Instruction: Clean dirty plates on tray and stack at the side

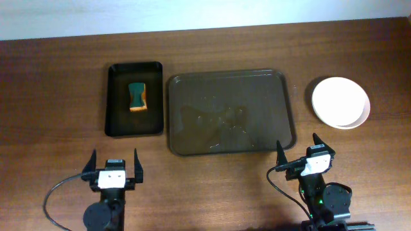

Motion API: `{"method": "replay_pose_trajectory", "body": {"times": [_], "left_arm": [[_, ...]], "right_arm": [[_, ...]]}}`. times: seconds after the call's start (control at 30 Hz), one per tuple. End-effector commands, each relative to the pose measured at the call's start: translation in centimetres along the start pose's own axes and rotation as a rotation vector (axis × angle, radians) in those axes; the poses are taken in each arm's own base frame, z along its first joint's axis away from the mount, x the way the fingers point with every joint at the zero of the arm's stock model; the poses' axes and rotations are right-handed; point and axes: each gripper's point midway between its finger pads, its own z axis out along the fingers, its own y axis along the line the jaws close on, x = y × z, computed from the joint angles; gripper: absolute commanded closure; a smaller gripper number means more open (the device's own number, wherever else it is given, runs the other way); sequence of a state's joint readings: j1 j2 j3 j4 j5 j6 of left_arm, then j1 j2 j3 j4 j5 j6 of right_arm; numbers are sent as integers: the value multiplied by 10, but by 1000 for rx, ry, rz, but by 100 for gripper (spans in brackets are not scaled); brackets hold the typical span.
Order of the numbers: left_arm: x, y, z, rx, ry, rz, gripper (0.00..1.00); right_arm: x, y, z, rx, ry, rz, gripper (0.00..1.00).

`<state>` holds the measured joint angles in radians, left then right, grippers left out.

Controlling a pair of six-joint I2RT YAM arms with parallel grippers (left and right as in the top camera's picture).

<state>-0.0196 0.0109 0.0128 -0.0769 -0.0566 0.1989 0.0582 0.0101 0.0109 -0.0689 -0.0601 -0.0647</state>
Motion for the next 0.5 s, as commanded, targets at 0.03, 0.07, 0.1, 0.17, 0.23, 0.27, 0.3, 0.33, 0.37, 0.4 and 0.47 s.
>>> {"method": "replay_pose_trajectory", "body": {"times": [0.03, 0.07, 0.1, 0.17, 0.23, 0.27, 0.3, 0.33, 0.37, 0.4, 0.47], "left_arm": [[1, -5, 0, 33, -1, 6, 1], [1, -5, 0, 33, -1, -5, 1], [1, -5, 0, 31, 0, -4, 0], [2, -3, 0, 21, 2, -15, 1], [3, 8, 0, -40, 6, -138, 1], [3, 12, 0, -64, 5, -180, 1], [3, 17, -1, -94, 5, -214, 0], [3, 19, -1, -106, 3, -216, 1], [4, 20, -1, -114, 4, -215, 1], [4, 20, -1, -113, 4, -216, 0], [4, 20, -1, -112, 4, -216, 1]], "right_arm": [[3, 0, 0, 3, 5, -6, 2], [3, 0, 0, 3, 5, -7, 2], [3, 0, 0, 3, 5, -7, 2], [3, 0, 0, 3, 5, -7, 2], [3, 0, 0, 3, 5, -7, 2], [3, 0, 0, 3, 5, -7, 2], [3, 0, 0, 3, 5, -7, 2], [3, 0, 0, 3, 5, -7, 2], [3, 0, 0, 3, 5, -7, 2], [3, 0, 0, 3, 5, -7, 2], [3, 0, 0, 3, 5, -7, 2]]}}
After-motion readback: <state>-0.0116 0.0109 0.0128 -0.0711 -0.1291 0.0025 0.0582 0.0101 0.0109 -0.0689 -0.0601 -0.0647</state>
